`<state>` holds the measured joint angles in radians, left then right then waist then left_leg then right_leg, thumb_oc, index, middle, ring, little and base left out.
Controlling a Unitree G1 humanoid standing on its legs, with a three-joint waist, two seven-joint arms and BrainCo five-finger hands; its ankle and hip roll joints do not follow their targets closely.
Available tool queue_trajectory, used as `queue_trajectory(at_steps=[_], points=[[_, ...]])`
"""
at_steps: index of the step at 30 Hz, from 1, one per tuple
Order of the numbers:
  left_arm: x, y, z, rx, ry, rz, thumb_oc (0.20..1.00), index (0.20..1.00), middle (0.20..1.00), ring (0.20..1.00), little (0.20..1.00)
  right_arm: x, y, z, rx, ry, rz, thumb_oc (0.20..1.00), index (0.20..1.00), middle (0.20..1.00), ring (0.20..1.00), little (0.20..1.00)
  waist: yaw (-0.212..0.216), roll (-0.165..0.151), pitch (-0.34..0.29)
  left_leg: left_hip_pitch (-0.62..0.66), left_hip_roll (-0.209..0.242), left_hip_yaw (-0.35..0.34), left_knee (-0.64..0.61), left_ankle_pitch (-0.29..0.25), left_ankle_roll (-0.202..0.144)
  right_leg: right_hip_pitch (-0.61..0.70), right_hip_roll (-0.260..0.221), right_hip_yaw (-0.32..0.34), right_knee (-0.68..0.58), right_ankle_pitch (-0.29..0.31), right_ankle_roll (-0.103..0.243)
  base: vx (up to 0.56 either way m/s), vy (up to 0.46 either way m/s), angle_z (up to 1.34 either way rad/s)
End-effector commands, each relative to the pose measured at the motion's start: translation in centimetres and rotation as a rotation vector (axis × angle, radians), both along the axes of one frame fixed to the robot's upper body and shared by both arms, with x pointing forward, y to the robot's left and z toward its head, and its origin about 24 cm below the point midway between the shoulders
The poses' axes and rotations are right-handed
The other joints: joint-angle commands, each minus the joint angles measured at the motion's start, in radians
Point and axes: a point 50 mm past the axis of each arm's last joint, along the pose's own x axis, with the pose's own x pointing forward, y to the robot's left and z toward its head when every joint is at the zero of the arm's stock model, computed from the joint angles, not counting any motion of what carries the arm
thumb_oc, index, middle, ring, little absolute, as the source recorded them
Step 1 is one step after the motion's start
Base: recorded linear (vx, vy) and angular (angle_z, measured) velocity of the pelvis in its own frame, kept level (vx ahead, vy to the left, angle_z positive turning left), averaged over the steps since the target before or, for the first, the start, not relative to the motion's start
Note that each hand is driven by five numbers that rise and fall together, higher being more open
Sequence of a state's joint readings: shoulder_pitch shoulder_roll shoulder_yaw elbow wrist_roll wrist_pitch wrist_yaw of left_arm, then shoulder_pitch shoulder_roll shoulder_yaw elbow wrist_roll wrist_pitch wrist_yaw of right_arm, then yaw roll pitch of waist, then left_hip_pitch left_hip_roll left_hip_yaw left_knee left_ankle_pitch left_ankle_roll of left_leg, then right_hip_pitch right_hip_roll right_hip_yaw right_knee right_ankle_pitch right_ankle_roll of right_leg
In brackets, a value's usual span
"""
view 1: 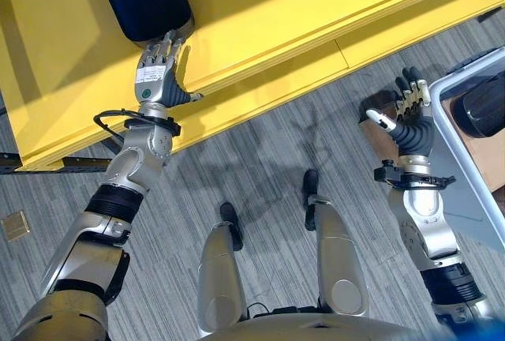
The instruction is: Move parts from the plastic box to the shelf.
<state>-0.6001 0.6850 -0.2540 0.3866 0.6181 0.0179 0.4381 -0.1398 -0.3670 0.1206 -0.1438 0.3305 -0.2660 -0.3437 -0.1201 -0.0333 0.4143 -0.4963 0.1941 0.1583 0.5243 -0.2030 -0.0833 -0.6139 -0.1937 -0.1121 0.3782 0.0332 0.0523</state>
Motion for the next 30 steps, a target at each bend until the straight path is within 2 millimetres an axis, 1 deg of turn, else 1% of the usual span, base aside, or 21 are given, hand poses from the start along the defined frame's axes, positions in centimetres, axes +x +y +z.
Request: queue_trajectory(at_steps=[1, 3, 4, 6, 9, 10, 12, 13, 15, 16, 17, 20, 21, 23, 24, 26, 28, 30], points=[[-0.7, 0.8, 1.6, 0.046, -0.070, 0.008, 1.000, 1.000, 1.000, 1.000, 1.000, -1.8, -0.7, 2.0, 0.027, -0.128, -0.011, 1.000, 1.000, 1.000, 1.000, 1.000, 0.000, -0.008, -0.068, -0.052, 0.004, -0.055, -0.117, 0.175, -0.014, 0.082, -0.046, 0.026, 0.103, -0.123, 0.055, 0.00, 0.000, 0.00], [-1.1, 0.7, 1.9, 0.049, -0.090, -0.004, 1.000, 1.000, 1.000, 1.000, 1.000, -1.8, -0.7, 2.0, 0.027, -0.127, -0.013, 1.000, 1.000, 1.000, 1.000, 1.000, 0.002, -0.007, -0.069, -0.052, 0.005, -0.055, -0.117, 0.174, -0.014, 0.081, -0.045, 0.025, 0.104, -0.124, 0.054, 0.00, -0.007, 0.03], [-1.2, 0.6, 2.2, 0.054, -0.106, -0.008, 1.000, 1.000, 1.000, 1.000, 1.000, -1.7, -0.6, 2.0, 0.027, -0.131, -0.011, 1.000, 1.000, 1.000, 1.000, 1.000, 0.003, -0.007, -0.064, -0.063, 0.005, -0.050, -0.118, 0.197, -0.006, 0.072, -0.047, 0.022, 0.101, -0.104, 0.047, -0.08, -0.003, 0.03], [-1.9, 0.4, 3.0, 0.061, -0.152, -0.032, 1.000, 1.000, 1.000, 1.000, 1.000, -1.7, -0.7, 2.1, 0.023, -0.135, -0.010, 1.000, 1.000, 1.000, 1.000, 1.000, 0.006, -0.005, -0.064, -0.062, 0.005, -0.051, -0.120, 0.197, -0.006, 0.073, -0.046, 0.022, 0.101, -0.105, 0.046, -0.04, -0.002, 0.03], [-2.9, 0.1, 3.4, 0.058, -0.187, -0.068, 1.000, 1.000, 1.000, 1.000, 1.000, -1.8, -0.8, 2.1, 0.025, -0.135, -0.016, 1.000, 1.000, 1.000, 1.000, 1.000, 0.011, -0.004, -0.063, -0.060, 0.004, -0.052, -0.122, 0.196, -0.005, 0.076, -0.046, 0.021, 0.100, -0.106, 0.045, 0.00, 0.000, 0.00], [-3.2, 0.2, 3.3, 0.062, -0.188, -0.074, 1.000, 1.000, 1.000, 1.000, 1.000, -1.8, -0.8, 2.2, 0.025, -0.137, -0.015, 1.000, 1.000, 1.000, 1.000, 1.000, 0.012, -0.003, -0.063, -0.060, 0.003, -0.052, -0.122, 0.197, -0.006, 0.077, -0.045, 0.021, 0.100, -0.105, 0.045, 0.00, 0.000, 0.00], [-5.0, -0.6, 2.6, 0.024, -0.191, -0.153, 1.000, 1.000, 1.000, 1.000, 1.000, -1.8, -1.0, 2.4, 0.024, -0.147, -0.027, 1.000, 1.000, 1.000, 1.000, 1.000, 0.022, 0.000, -0.063, -0.060, 0.004, -0.053, -0.124, 0.198, -0.004, 0.075, -0.046, 0.023, 0.102, -0.104, 0.042, 0.00, 0.000, 0.00], [-5.0, -0.5, 2.6, 0.024, -0.190, -0.152, 1.000, 1.000, 1.000, 1.000, 1.000, -1.8, -0.9, 2.4, 0.024, -0.147, -0.026, 1.000, 1.000, 1.000, 1.000, 1.000, 0.021, 0.000, -0.063, -0.060, 0.004, -0.053, -0.124, 0.198, -0.004, 0.075, -0.046, 0.023, 0.102, -0.104, 0.042, 0.00, 0.000, 0.00], [-6.1, -0.9, 2.0, -0.029, -0.187, -0.201, 1.000, 1.000, 1.000, 1.000, 1.000, -1.9, -0.9, 2.6, 0.027, -0.159, -0.024, 1.000, 1.000, 1.000, 1.000, 1.000, 0.026, 0.000, -0.063, -0.060, 0.003, -0.054, -0.125, 0.198, -0.004, 0.076, -0.046, 0.022, 0.100, -0.104, 0.041, 0.00, 0.000, 0.00], [-6.8, -1.3, 1.6, -0.082, -0.182, -0.248, 1.000, 1.000, 1.000, 1.000, 1.000, -1.9, -0.8, 2.7, 0.034, -0.168, -0.020, 1.000, 1.000, 1.000, 1.000, 1.000, 0.031, 0.001, -0.061, -0.059, 0.001, -0.055, -0.126, 0.198, -0.002, 0.077, -0.046, 0.021, 0.101, -0.104, 0.041, -0.01, -0.026, -0.04], [-7.5, -1.7, 1.7, -0.098, -0.204, -0.283, 1.000, 1.000, 1.000, 1.000, 1.000, -2.0, -0.7, 2.8, 0.035, -0.178, -0.017, 1.000, 1.000, 1.000, 1.000, 1.000, 0.036, 0.002, -0.059, -0.058, 0.001, -0.056, -0.126, 0.199, -0.002, 0.078, -0.047, 0.021, 0.101, -0.104, 0.041, 0.00, -0.026, -0.04], [-8.5, -2.4, 1.2, -0.205, -0.200, -0.359, 1.000, 1.000, 1.000, 1.000, 1.000, -2.1, -0.5, 3.0, 0.035, -0.188, -0.005, 1.000, 1.000, 1.000, 1.000, 1.000, 0.040, 0.001, -0.058, -0.057, -0.002, -0.059, -0.125, 0.202, 0.000, 0.080, -0.047, 0.017, 0.102, -0.102, 0.040, 0.00, -0.009, 0.01], [-9.0, -2.9, 0.8, -0.317, -0.186, -0.426, 1.000, 1.000, 1.000, 1.000, 1.000, -2.1, -0.2, 3.0, 0.037, -0.194, 0.008, 1.000, 1.000, 1.000, 1.000, 1.000, 0.042, 0.001, -0.057, -0.056, -0.004, -0.062, -0.125, 0.204, 0.002, 0.083, -0.047, 0.016, 0.103, -0.101, 0.040, 0.00, 0.000, 0.00], [-9.5, -3.5, 0.5, -0.418, -0.177, -0.492, 1.000, 1.000, 1.000, 1.000, 1.000, -2.2, -0.1, 3.2, 0.044, -0.207, 0.017, 1.000, 1.000, 1.000, 1.000, 1.000, 0.046, 0.003, -0.055, -0.051, -0.004, -0.063, -0.128, 0.206, 0.002, 0.087, -0.047, 0.014, 0.104, -0.102, 0.041, -0.01, -0.031, 0.03], [-9.7, -3.7, 0.2, -0.501, -0.168, -0.532, 1.000, 1.000, 1.000, 1.000, 1.000, -2.2, 0.0, 3.2, 0.047, -0.210, 0.026, 1.000, 1.000, 1.000, 1.000, 1.000, 0.047, 0.003, -0.056, -0.046, -0.005, -0.063, -0.132, 0.208, 0.002, 0.092, -0.047, 0.014, 0.102, -0.102, 0.041, 0.00, -0.037, 0.06], [-10.2, -4.3, -0.3, -0.631, -0.130, -0.614, 1.000, 1.000, 1.000, 1.000, 1.000, -2.3, 0.2, 3.2, 0.047, -0.215, 0.037, 1.000, 1.000, 1.000, 1.000, 1.000, 0.050, 0.005, -0.059, -0.030, -0.005, -0.064, -0.145, 0.214, 0.001, 0.105, -0.046, 0.016, 0.094, -0.101, 0.041, 0.01, -0.035, 0.05], [-10.5, -4.5, -1.4, -0.785, -0.054, -0.681, 1.000, 1.000, 1.000, 1.000, 1.000, -2.4, 0.2, 3.0, 0.036, -0.206, 0.049, 1.000, 1.000, 1.000, 1.000, 1.000, 0.051, 0.008, -0.065, -0.008, -0.003, -0.063, -0.165, 0.223, -0.001, 0.125, -0.042, 0.012, 0.083, -0.098, 0.043, 0.02, -0.040, 0.03], [-11.0, -4.8, -2.0, -0.838, -0.004, -0.713, 1.000, 1.000, 1.000, 1.000, 1.000, -2.5, 0.1, 2.6, 0.011, -0.188, 0.049, 1.000, 1.000, 1.000, 1.000, 1.000, 0.054, 0.013, -0.074, 0.020, 0.000, -0.063, -0.193, 0.234, -0.004, 0.150, -0.036, 0.010, 0.062, -0.096, 0.047, 0.05, -0.063, 0.00]])
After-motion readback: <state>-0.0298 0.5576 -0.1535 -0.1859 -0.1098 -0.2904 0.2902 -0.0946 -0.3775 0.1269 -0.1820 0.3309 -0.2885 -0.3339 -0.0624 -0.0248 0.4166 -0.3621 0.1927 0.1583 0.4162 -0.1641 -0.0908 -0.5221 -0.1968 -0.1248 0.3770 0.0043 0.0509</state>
